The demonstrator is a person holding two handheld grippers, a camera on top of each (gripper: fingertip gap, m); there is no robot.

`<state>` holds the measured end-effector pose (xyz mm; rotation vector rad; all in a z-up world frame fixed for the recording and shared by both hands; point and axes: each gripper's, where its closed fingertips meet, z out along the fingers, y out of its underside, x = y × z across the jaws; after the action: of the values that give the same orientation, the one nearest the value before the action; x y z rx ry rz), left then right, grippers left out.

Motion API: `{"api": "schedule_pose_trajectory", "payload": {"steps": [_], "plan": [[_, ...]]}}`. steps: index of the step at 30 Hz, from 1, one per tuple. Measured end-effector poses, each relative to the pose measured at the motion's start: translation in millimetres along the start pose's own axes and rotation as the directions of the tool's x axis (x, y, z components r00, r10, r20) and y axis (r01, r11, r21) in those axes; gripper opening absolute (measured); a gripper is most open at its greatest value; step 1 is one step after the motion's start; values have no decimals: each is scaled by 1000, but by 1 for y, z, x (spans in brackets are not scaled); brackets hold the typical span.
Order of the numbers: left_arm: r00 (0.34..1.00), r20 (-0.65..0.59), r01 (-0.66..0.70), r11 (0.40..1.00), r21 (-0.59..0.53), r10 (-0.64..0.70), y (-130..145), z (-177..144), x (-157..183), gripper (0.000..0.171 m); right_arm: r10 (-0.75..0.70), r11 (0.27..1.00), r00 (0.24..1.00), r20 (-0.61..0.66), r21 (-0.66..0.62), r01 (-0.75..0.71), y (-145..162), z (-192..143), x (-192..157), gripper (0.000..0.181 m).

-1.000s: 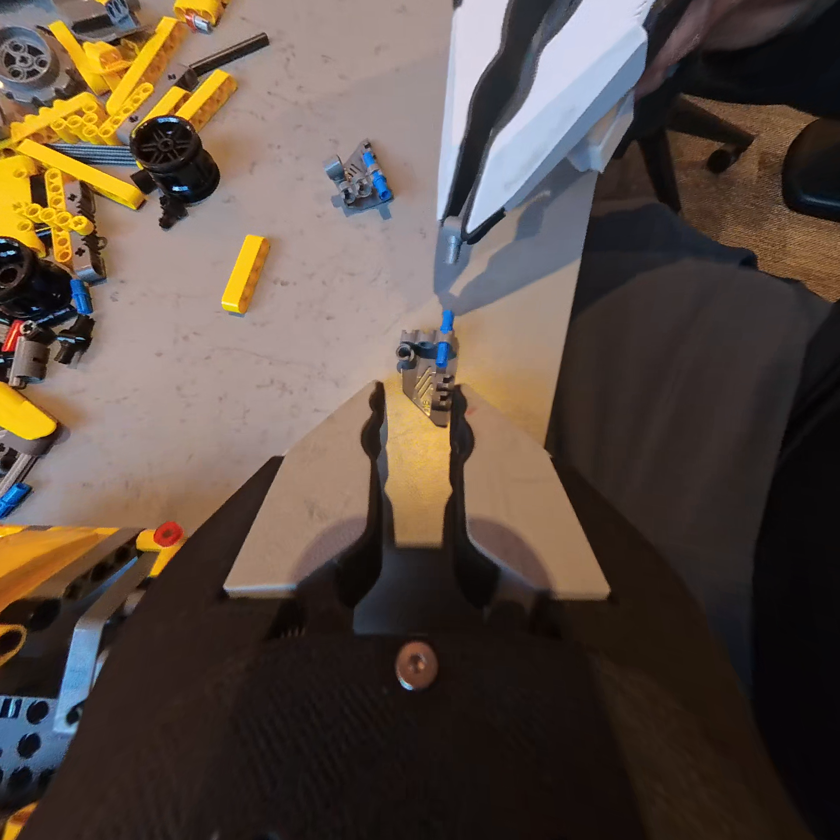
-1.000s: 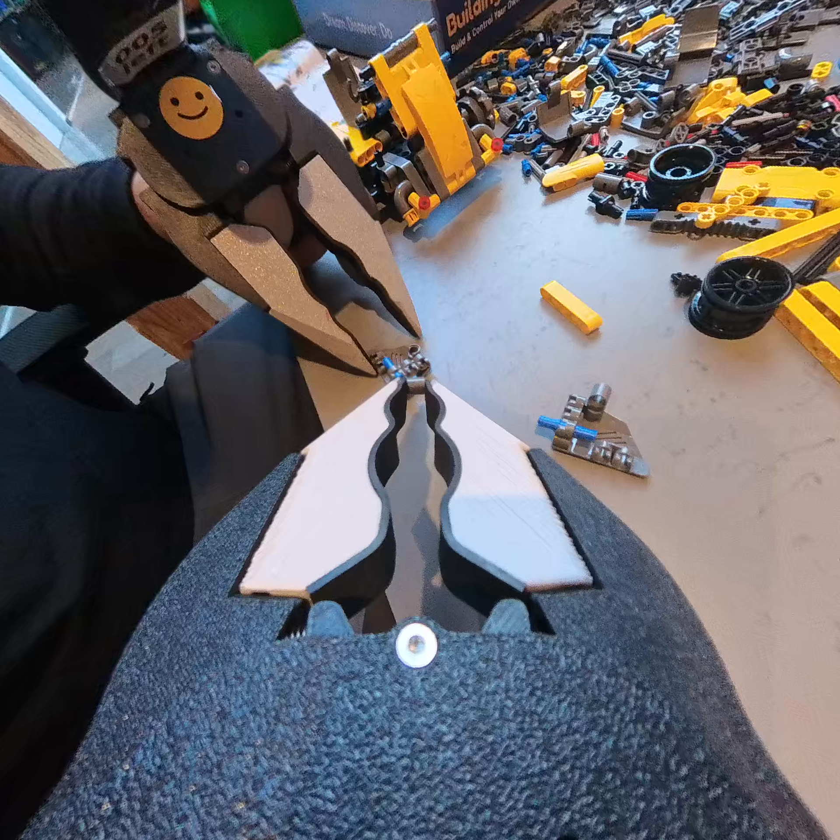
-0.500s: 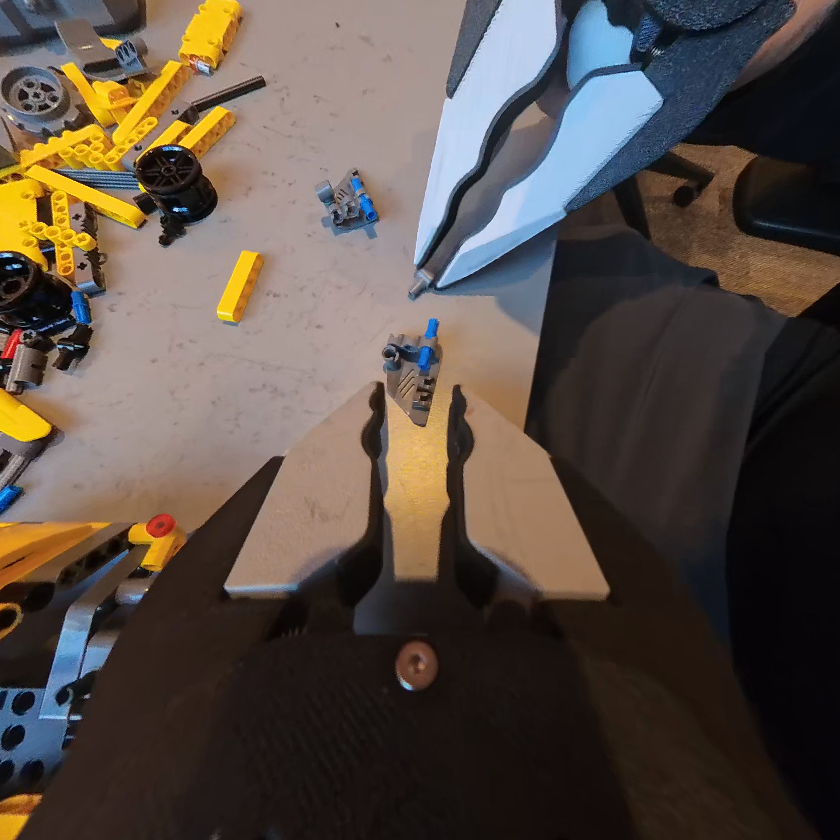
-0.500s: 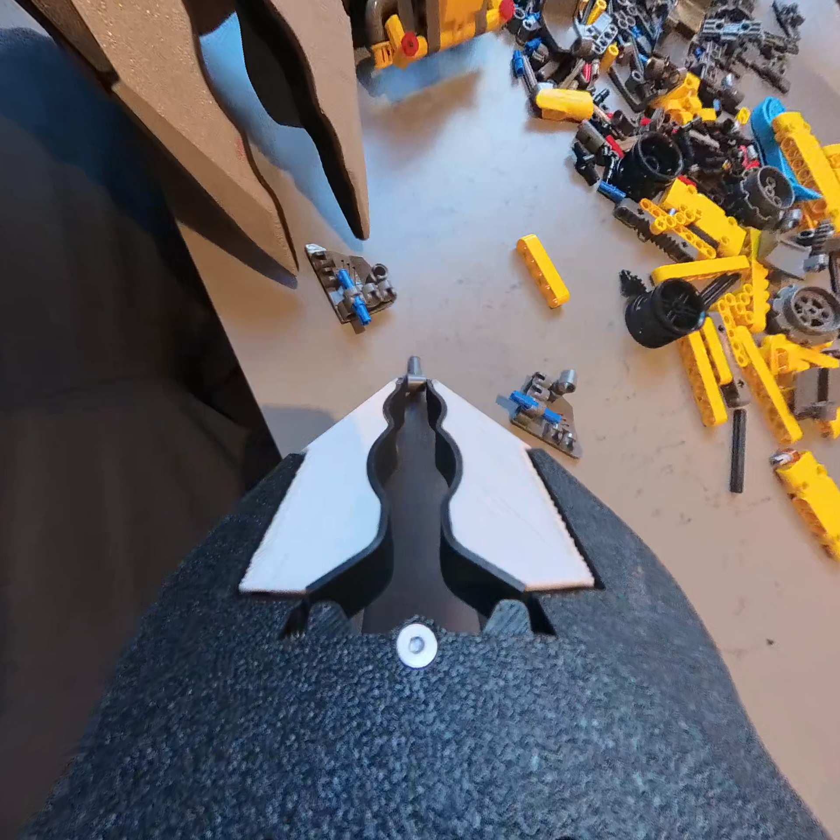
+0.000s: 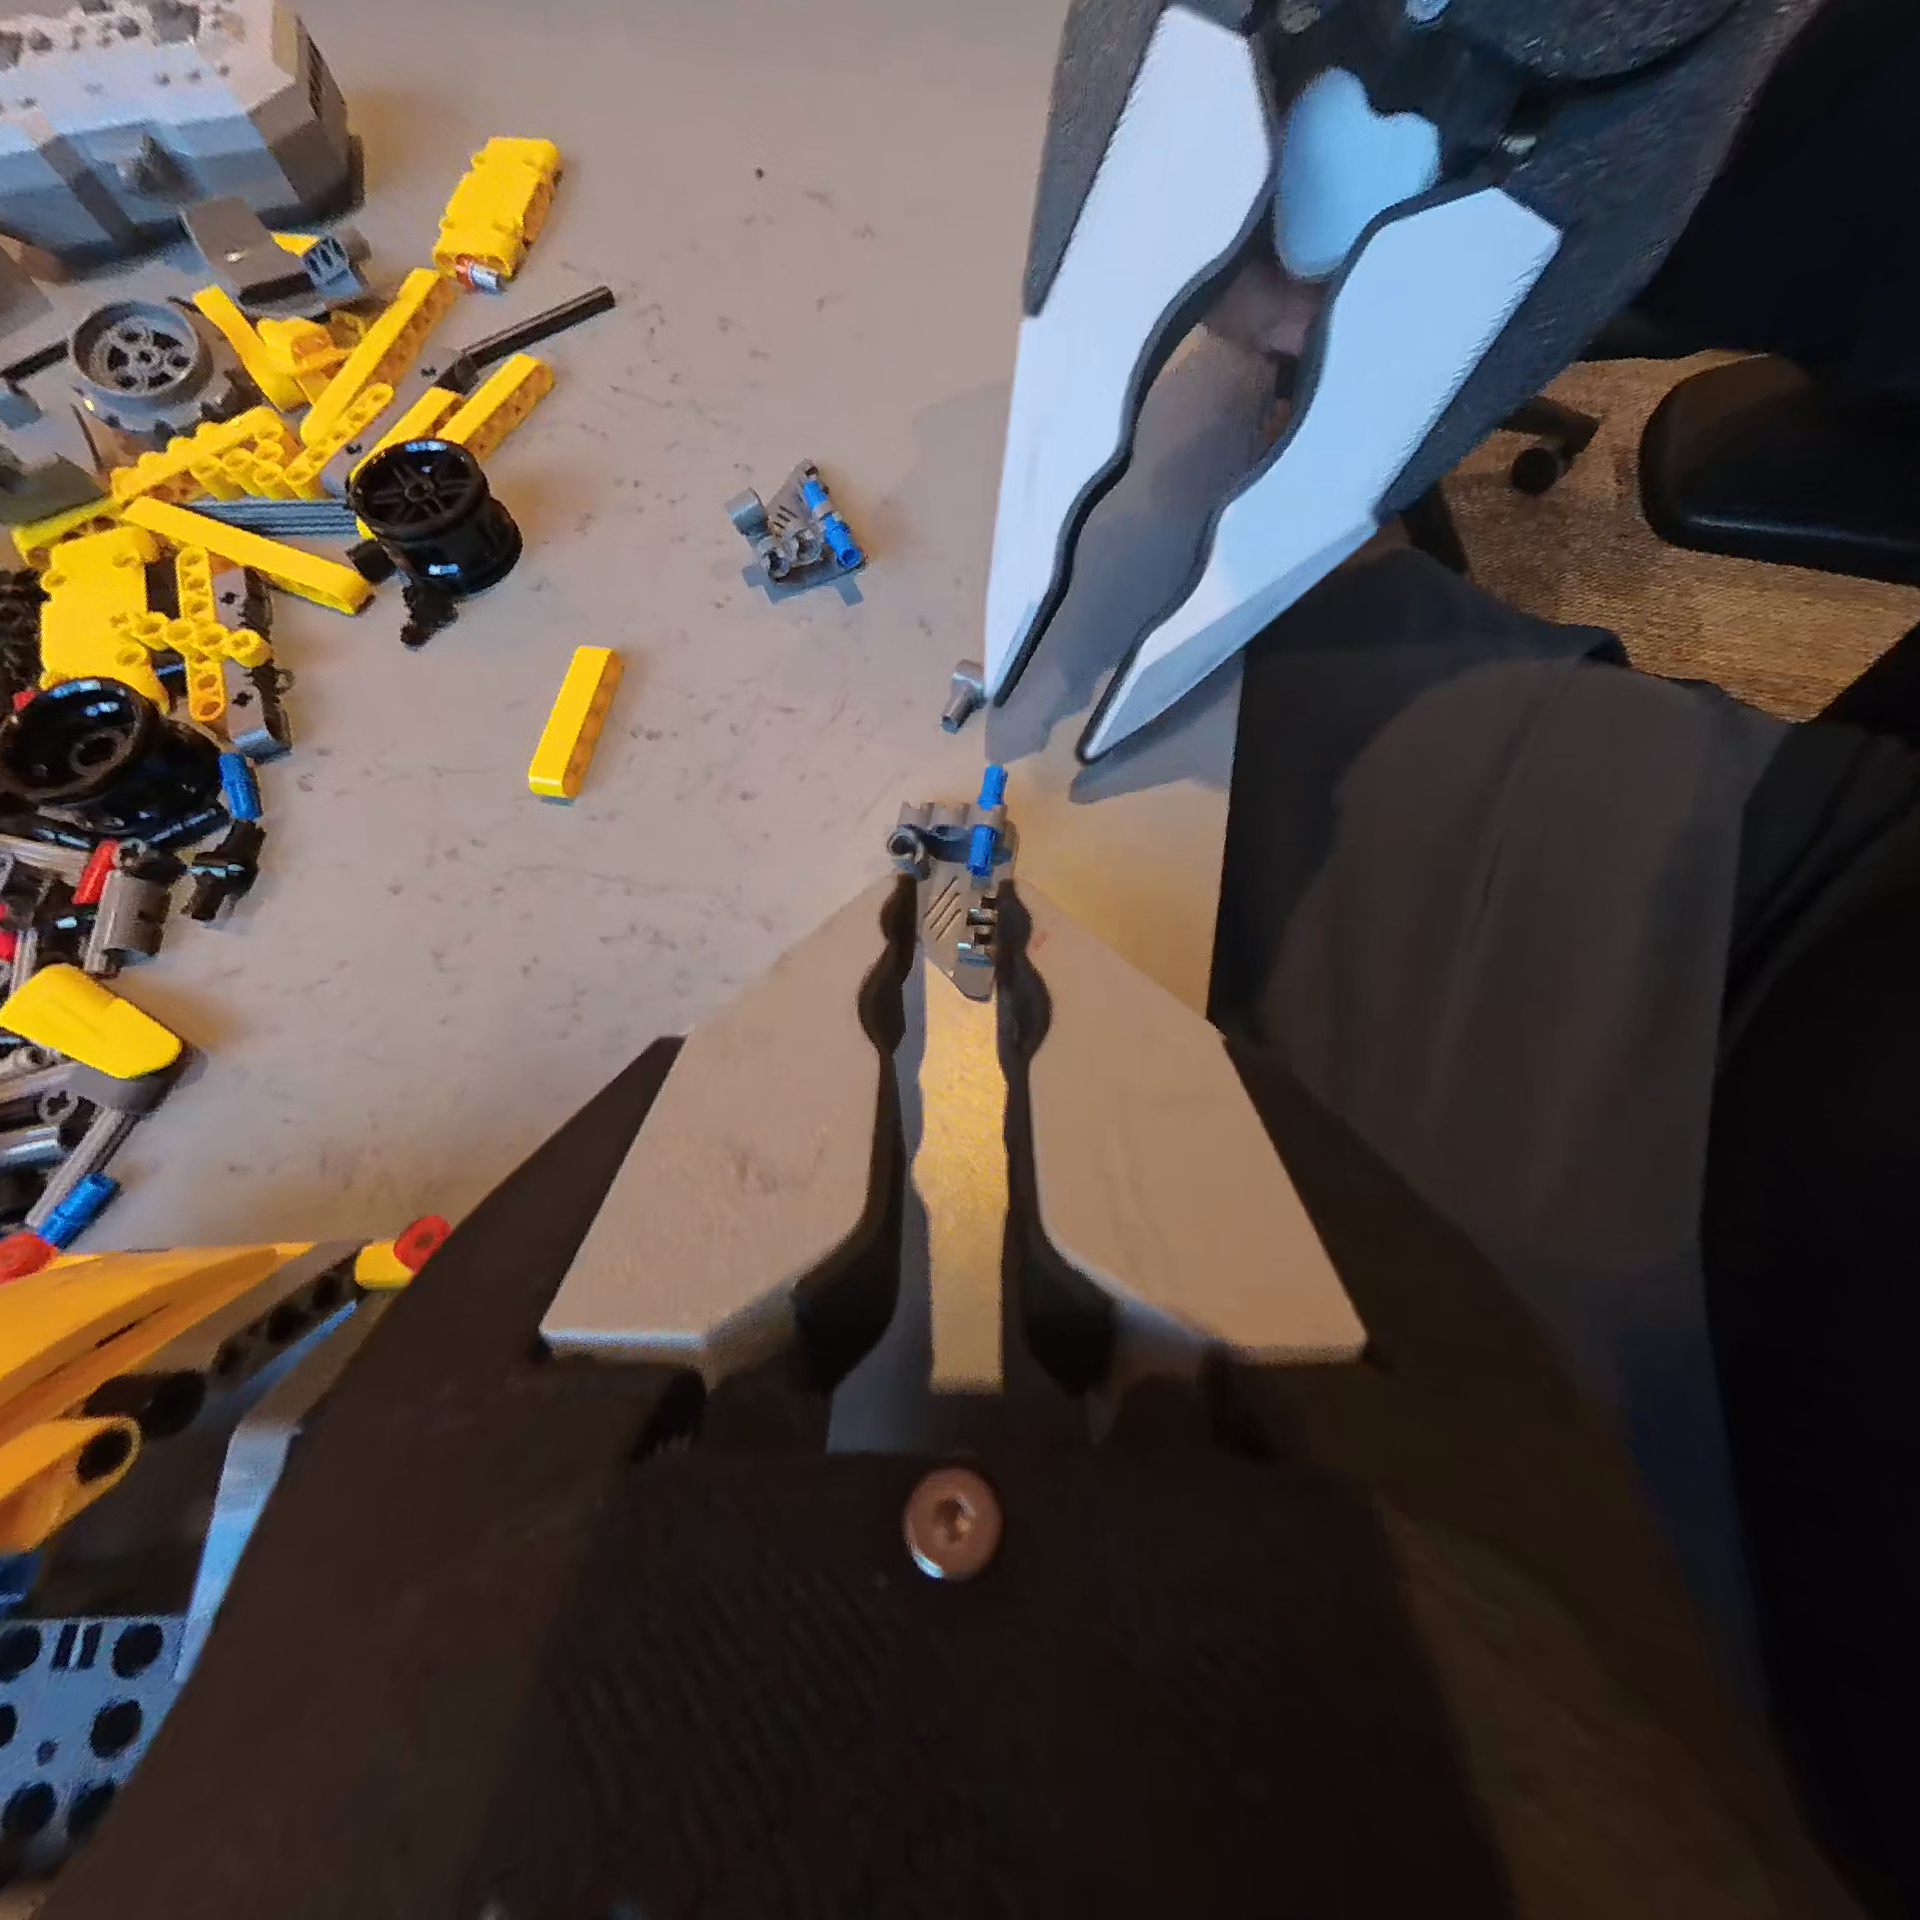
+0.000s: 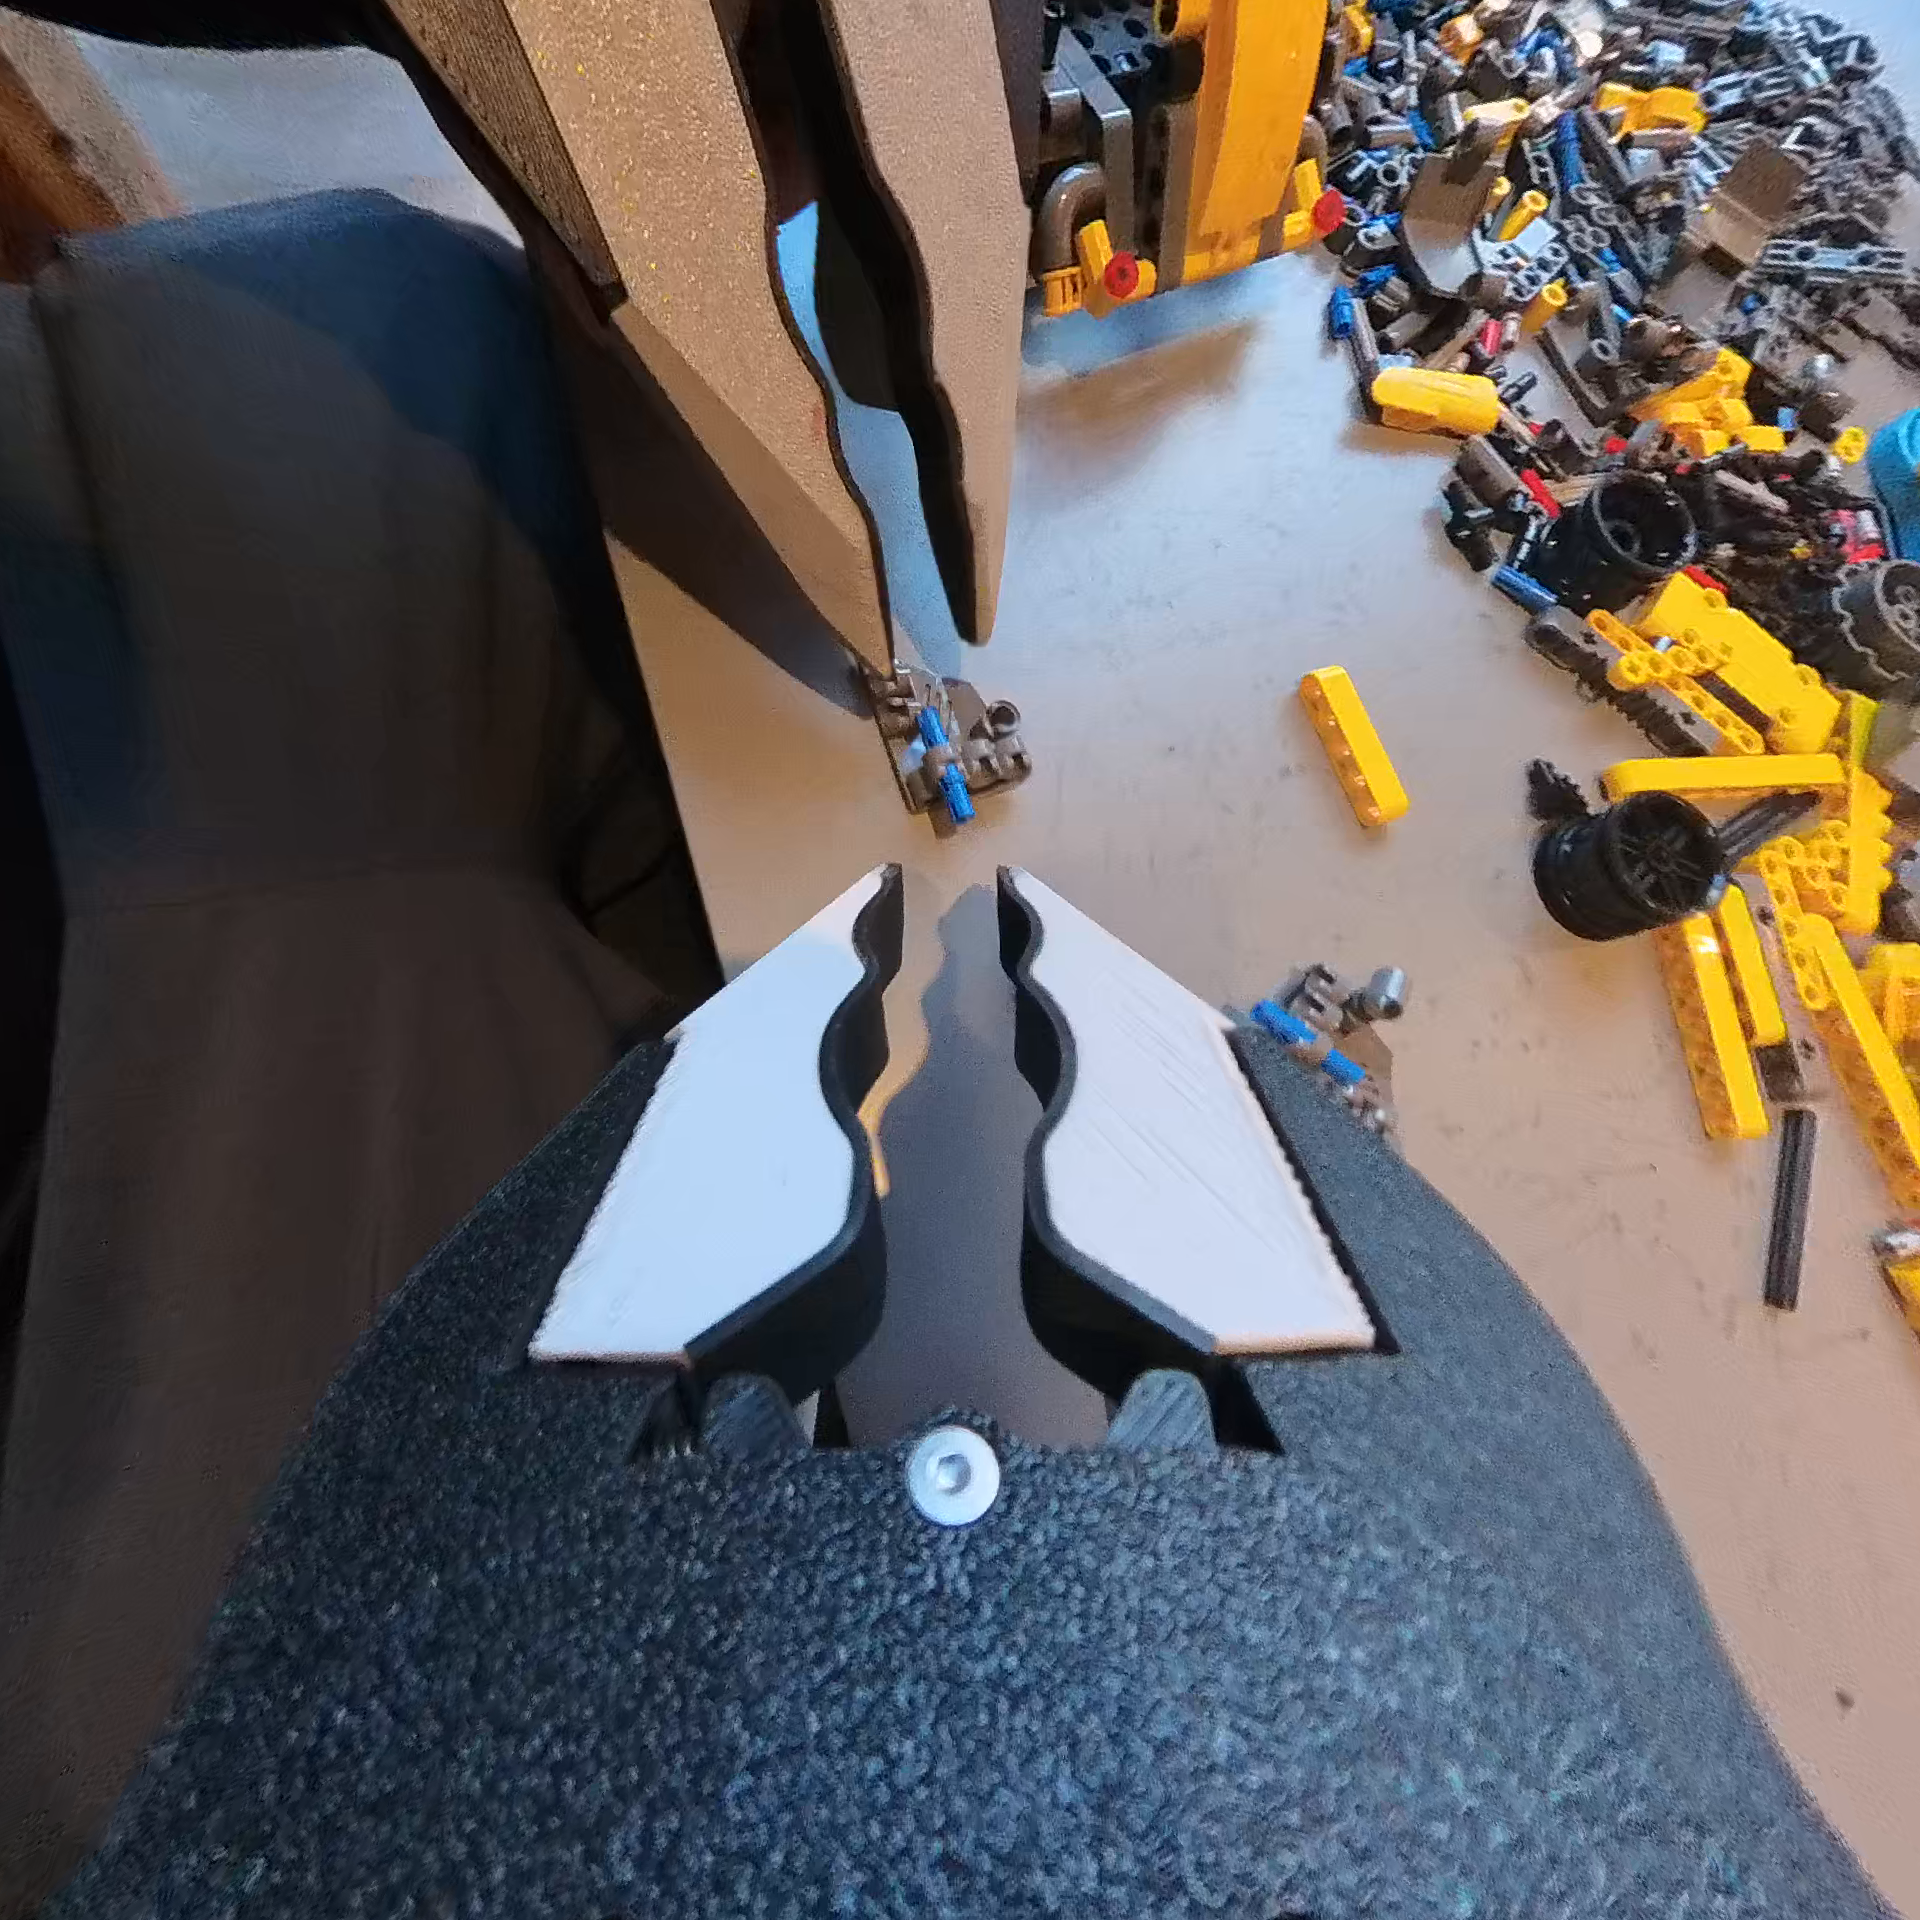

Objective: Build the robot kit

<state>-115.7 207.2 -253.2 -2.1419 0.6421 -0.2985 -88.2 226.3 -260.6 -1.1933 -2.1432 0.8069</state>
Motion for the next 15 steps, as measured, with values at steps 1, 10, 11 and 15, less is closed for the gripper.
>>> {"api": "schedule_pose_trajectory", "payload": {"steps": [1,10,11,15], "plan": [[1000,-2,-13,1000,-2,13,0,1,0,12,-2,1000,1000,8,-6,2,-1,3,0,18],[999,-43,-12,997,-75,9,6,12,-1,33,244,970,969,-39,20,-243,-3,11,3,18],[999,-47,-11,995,-97,6,10,13,1,32,264,965,963,-61,20,-263,-2,10,3,20],[999,-42,23,993,-119,-28,14,11,11,27,350,936,933,-86,62,-346,-5,2,-1,21]]}}
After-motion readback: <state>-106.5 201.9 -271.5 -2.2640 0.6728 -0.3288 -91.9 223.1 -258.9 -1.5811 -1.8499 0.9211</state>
